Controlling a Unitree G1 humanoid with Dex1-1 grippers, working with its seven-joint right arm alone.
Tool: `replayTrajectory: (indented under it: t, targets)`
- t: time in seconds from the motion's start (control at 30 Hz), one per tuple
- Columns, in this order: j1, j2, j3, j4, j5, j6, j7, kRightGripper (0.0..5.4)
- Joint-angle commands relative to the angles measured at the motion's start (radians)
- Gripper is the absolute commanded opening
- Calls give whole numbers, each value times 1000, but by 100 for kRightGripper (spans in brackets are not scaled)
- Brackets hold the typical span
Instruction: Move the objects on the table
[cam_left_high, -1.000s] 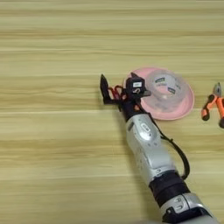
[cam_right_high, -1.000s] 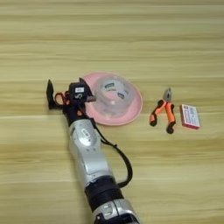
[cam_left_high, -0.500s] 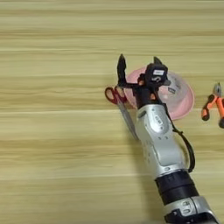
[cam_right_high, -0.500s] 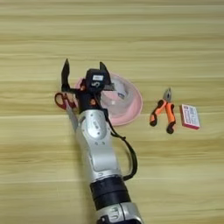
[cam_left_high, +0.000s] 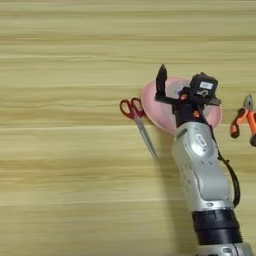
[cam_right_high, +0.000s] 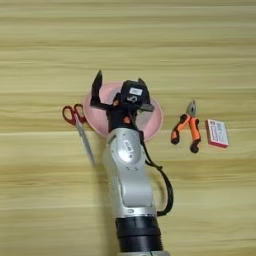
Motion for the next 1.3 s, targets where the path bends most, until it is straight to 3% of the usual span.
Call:
replayTrajectory:
  t: [0.03, 0.27, 0.63, 1.3]
  targets:
    - [-18, -57, -56, -123, -4, 72, 13, 539]
    - [36, -151, -139, -162, -4, 202, 52, 539]
    - [87, -259, -296, -123, -23, 249, 69, 539]
    - [157, -277, -346, 41, -54, 325, 83, 539]
